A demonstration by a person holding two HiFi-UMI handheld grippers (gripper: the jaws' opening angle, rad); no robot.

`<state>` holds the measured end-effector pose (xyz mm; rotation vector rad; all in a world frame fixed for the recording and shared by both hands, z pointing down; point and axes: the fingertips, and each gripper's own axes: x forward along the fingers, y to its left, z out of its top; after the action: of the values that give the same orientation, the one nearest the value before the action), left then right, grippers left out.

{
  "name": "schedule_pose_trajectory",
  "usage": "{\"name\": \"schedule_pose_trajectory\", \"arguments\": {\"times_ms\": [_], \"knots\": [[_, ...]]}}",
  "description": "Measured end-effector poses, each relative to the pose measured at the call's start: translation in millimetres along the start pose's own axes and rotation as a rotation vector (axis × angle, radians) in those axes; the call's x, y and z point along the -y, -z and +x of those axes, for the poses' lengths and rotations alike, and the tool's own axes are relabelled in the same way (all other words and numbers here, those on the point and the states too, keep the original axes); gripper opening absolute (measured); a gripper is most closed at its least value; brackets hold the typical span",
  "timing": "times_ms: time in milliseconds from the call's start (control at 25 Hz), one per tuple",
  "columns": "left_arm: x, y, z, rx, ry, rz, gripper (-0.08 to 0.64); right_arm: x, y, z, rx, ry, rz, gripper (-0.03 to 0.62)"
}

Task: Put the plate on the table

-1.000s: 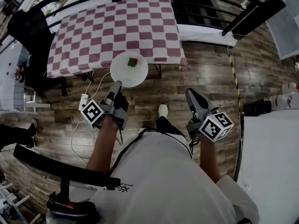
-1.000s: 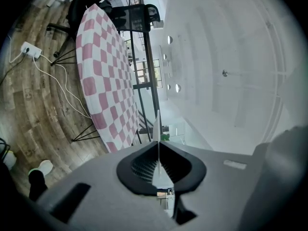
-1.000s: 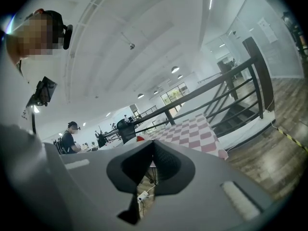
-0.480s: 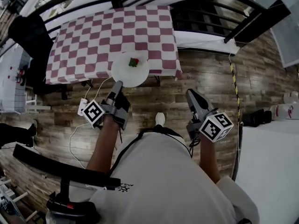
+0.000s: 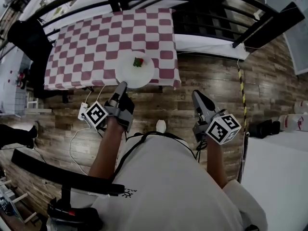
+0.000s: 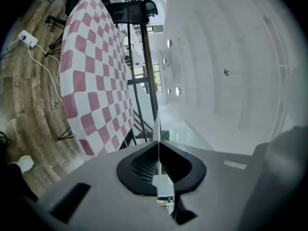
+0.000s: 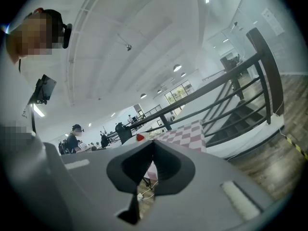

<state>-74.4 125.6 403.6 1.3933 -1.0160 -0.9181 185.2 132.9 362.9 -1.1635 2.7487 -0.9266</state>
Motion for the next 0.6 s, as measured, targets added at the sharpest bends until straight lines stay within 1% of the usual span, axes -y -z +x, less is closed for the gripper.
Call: {"name": "schedule_pose_trajectory", "arguments": {"times_ms": [240, 600], "knots": [[-6.1, 13.6, 25.9, 0.012, -0.022, -0.015, 0.018, 28.9, -6.2, 6.7, -0.023, -0.013, 0.021, 0.008], [-10.3, 15.3, 54.4, 0.02, -0.036, -0.018, 0.018, 54.8, -16.3, 18.3, -0.044, -0.015, 0.035, 0.008]]}}
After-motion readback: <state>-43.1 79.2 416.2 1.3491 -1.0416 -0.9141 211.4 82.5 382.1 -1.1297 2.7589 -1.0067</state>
